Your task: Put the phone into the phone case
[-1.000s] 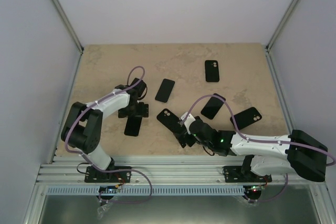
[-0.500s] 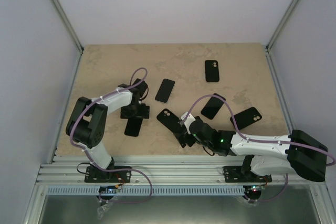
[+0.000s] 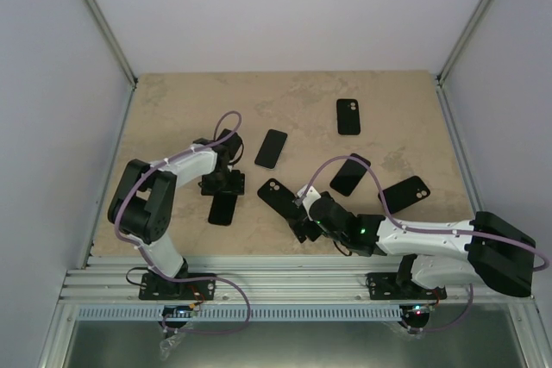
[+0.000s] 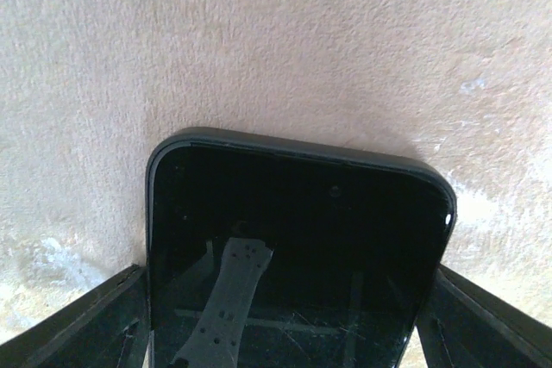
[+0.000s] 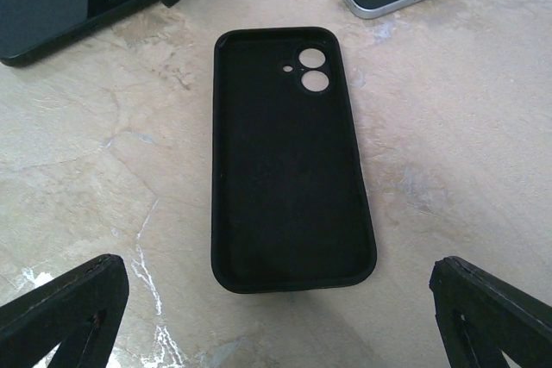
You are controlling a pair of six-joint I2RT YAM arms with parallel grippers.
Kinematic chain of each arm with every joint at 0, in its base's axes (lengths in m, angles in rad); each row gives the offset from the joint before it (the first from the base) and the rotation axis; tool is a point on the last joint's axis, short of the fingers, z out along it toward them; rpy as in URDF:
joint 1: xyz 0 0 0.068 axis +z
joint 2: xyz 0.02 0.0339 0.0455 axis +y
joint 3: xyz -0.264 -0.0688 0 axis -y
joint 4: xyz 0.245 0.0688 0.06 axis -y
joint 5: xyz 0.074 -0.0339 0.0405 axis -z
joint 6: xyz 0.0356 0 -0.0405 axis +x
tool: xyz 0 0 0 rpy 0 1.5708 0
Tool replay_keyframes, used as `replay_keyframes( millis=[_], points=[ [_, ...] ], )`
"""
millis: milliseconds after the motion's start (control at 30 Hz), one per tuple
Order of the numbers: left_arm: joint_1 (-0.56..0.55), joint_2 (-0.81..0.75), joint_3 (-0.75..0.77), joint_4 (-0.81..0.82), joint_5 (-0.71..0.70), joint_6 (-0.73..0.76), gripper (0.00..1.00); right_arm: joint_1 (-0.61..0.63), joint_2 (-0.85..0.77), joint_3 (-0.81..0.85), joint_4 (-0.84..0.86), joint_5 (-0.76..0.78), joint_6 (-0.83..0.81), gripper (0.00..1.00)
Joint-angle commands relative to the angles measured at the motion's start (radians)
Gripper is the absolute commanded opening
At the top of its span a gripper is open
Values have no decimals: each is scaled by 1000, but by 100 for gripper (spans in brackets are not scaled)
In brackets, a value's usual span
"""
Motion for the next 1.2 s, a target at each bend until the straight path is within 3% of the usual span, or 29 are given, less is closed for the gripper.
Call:
replay_keyframes(
  millis=[0, 233, 633, 1167],
  points=[
    [3, -4, -44, 57, 79, -54, 63, 1, -2, 18, 3, 27, 15, 98],
    [3, -52, -84, 165, 168, -168, 53, 3, -17, 22, 0, 8, 21, 98],
    [3, -325, -173, 363, 257, -407, 41, 10, -72, 33, 33, -33, 45, 98],
    [3, -691, -408, 651, 389, -651, 38, 38, -94, -13, 279, -82, 150, 98]
  ],
)
